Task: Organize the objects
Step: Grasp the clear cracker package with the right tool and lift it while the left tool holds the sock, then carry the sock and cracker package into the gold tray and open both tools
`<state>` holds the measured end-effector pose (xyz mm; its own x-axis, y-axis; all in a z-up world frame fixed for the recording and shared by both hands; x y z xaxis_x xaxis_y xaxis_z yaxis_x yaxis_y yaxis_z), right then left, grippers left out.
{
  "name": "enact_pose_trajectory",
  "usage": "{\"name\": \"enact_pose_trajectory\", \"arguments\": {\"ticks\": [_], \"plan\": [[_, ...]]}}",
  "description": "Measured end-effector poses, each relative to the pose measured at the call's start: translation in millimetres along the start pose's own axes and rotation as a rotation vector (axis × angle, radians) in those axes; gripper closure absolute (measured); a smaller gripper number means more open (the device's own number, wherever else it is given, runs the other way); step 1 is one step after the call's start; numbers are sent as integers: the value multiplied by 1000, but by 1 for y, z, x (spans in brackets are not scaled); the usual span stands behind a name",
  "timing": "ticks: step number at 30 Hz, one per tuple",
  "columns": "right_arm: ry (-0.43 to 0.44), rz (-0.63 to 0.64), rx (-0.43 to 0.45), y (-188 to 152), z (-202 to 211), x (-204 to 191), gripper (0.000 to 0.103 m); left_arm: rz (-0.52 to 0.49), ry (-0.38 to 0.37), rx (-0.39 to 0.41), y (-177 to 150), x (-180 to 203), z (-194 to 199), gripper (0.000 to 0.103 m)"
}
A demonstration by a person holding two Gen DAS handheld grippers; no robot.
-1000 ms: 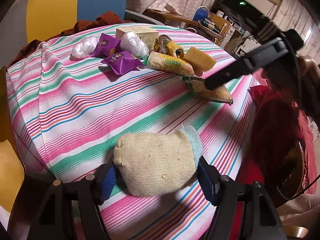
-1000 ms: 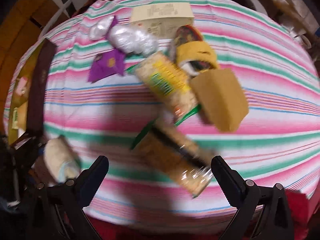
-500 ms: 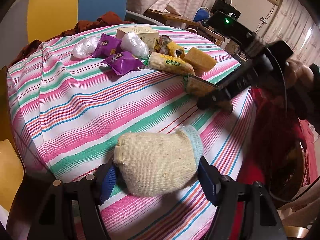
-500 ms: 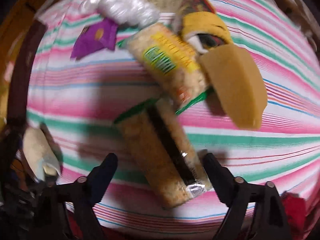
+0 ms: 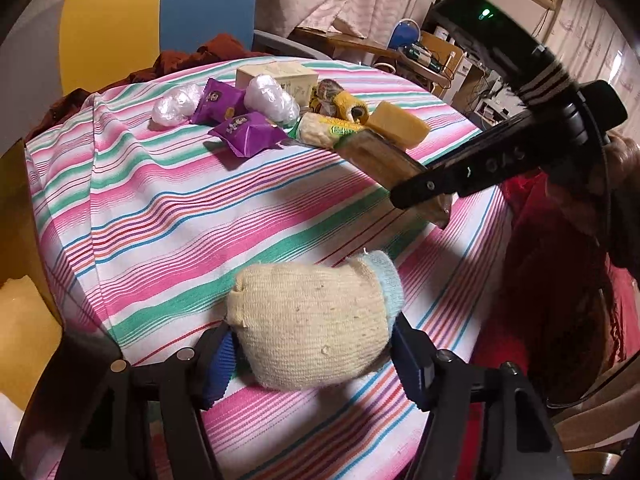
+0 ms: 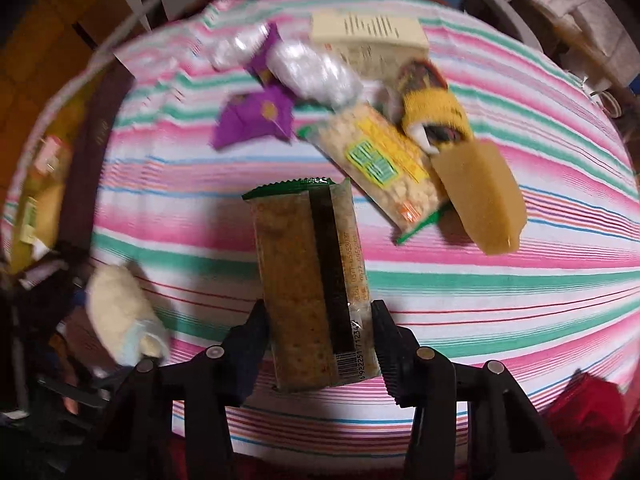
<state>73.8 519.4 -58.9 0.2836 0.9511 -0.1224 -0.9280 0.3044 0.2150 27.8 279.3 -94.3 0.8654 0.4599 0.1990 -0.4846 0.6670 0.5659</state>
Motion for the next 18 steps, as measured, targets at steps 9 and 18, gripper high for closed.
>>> {"name": "enact_pose_trajectory", "arguments": {"ticks": [9, 18], "plan": [[144, -55, 186, 13, 26, -90, 53, 47, 31, 139, 6, -13, 58, 34], [303, 50, 268, 44, 21, -193, 53, 278, 191, 259, -13, -90, 129, 34]]}}
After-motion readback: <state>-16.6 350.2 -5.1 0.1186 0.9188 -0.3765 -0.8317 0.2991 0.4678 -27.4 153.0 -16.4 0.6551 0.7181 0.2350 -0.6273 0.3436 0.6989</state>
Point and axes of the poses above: each gripper's, at about its wrist camera, not at the fingertips, and z roughly against the way its jaws point, x to its right, y to its top, the point moved 1 cm from there along -z, roughly the way its jaws point, and after that the axes turned 3 degrees about -z, right-handed, at the moved point
